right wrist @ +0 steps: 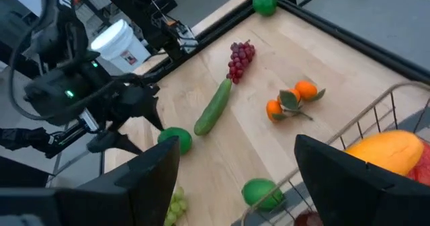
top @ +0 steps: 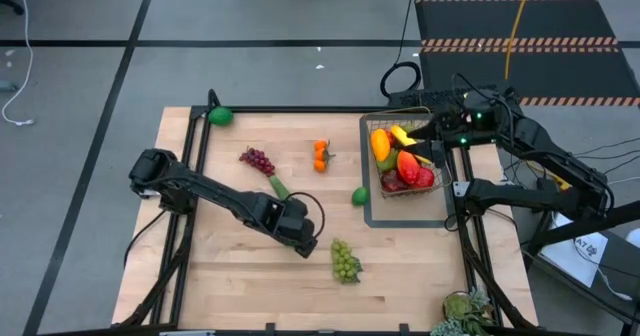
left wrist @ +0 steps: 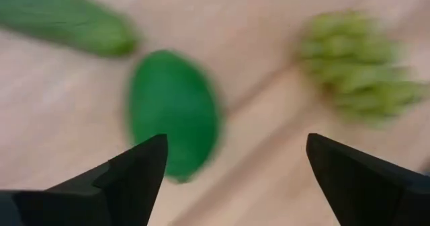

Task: Build produce basket
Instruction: Put the bottom green lime into the wire basket

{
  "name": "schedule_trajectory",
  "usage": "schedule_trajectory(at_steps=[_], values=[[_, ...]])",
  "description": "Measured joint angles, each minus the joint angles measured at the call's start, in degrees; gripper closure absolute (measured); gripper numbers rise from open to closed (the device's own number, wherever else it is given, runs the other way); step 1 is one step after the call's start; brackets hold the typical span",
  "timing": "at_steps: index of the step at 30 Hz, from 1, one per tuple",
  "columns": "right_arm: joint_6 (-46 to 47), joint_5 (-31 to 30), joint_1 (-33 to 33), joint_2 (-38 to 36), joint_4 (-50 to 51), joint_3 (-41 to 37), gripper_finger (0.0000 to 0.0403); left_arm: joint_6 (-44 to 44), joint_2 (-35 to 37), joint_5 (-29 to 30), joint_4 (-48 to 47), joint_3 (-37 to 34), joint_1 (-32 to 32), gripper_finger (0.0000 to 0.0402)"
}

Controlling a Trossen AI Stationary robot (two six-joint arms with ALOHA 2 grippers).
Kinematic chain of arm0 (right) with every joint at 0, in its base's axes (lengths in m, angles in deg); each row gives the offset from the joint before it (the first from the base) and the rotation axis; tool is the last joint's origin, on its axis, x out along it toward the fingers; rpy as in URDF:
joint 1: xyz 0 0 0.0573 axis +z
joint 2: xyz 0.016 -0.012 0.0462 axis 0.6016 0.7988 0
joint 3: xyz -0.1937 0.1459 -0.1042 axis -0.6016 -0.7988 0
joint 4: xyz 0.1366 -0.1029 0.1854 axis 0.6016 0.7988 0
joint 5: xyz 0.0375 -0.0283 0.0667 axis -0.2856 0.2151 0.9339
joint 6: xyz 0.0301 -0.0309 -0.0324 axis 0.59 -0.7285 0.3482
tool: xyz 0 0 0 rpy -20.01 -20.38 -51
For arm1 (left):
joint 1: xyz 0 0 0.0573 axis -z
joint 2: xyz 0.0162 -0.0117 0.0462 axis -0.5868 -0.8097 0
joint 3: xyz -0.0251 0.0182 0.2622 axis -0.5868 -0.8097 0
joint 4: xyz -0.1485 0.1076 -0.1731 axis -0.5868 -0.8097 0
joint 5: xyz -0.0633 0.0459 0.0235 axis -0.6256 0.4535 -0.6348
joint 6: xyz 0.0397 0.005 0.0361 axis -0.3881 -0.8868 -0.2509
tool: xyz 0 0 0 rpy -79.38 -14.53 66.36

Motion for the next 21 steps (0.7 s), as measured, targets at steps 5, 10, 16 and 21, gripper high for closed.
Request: schedule_trajectory(at_steps=[5, 10, 16, 21], values=[[0.15, -0.09, 0.0, 0.82, -2.96, 0.0, 0.0117, -0.56, -0.09, 3.91, -6.54, -0.11, 0.0, 0.0024], [0.44, -0.13, 0.0, 2.6, -6.33, 0.0, 0.0117, -3.77, -0.09, 4.77, -3.43, -1.89, -0.27, 0.0009], [5.58, -0.13, 0.0, 5.82, -12.42, 0.0, 0.0117, -3.91, -0.09, 4.19, 1.26, -6.28, -0.28, 0.001], [9.78, -0.12, 0.0, 8.46, -18.75, 0.0, 0.0117, -3.45, -0.09, 2.54, 3.51, -9.3, -0.33, 0.0009]])
